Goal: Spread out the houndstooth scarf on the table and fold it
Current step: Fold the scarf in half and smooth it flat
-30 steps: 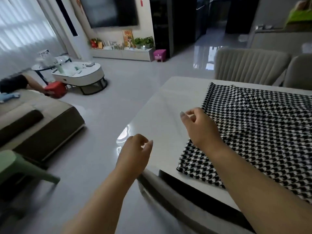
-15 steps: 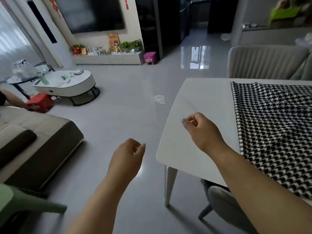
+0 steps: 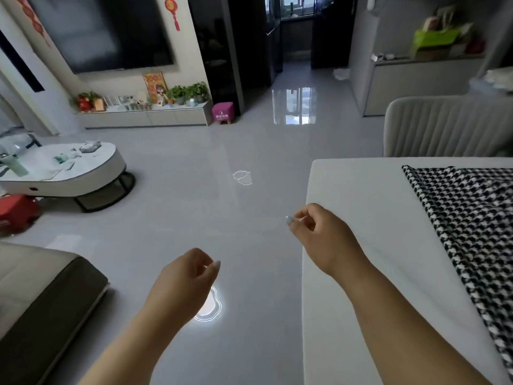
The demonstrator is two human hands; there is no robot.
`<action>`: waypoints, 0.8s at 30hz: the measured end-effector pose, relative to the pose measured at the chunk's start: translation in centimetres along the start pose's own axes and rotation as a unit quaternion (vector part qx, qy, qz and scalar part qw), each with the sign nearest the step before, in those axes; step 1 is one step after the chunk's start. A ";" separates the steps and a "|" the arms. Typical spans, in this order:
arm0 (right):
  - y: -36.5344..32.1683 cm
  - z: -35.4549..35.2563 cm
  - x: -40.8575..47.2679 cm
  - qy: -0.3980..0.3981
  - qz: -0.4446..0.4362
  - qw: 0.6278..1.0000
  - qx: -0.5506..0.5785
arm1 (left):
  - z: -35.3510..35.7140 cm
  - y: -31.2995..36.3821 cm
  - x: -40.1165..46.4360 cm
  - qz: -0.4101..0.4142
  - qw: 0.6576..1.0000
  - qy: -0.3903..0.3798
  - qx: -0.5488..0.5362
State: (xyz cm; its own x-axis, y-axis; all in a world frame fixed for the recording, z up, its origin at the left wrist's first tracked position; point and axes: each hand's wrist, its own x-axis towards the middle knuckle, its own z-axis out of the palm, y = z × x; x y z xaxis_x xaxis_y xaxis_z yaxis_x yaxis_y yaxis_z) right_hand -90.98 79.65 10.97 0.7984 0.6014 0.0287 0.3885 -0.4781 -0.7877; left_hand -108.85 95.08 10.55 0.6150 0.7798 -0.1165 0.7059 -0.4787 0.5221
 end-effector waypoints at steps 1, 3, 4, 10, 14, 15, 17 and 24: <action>-0.2 0.1 0.9 0.009 0.006 1.000 -0.006 | -0.2 0.2 1.8 0.011 1.000 -0.009 0.000; -0.5 0.3 2.5 0.031 0.021 0.999 -0.009 | -0.5 0.9 5.1 0.040 0.999 -0.023 -0.002; -0.6 0.5 3.3 0.045 0.029 0.999 -0.008 | -0.6 1.1 6.8 0.057 0.998 -0.028 -0.005; -2.4 3.4 8.9 0.133 0.087 0.987 -0.001 | -1.4 1.1 17.1 0.153 0.985 -0.075 -0.006; -4.9 6.3 12.7 0.203 0.121 0.972 0.016 | -3.5 0.4 24.1 0.212 0.973 -0.094 0.006; -5.6 7.0 13.6 0.215 0.129 0.968 0.019 | -4.1 0.3 25.8 0.224 0.969 -0.098 0.007; -6.6 8.0 15.2 0.236 0.144 0.961 0.027 | -4.8 0.2 29.1 0.248 0.962 -0.110 0.011; -6.6 8.6 20.8 0.289 0.196 0.937 0.019 | -3.7 3.1 38.7 0.302 0.939 -0.164 0.003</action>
State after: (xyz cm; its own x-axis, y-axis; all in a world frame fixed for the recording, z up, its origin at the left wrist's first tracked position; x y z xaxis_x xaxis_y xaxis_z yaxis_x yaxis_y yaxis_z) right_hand -80.88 100.84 11.51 0.9962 -0.0688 0.0525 0.0050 -0.5599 -0.8286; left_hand -84.18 125.35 10.79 0.9783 0.1996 -0.0556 0.1950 -0.7966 0.5722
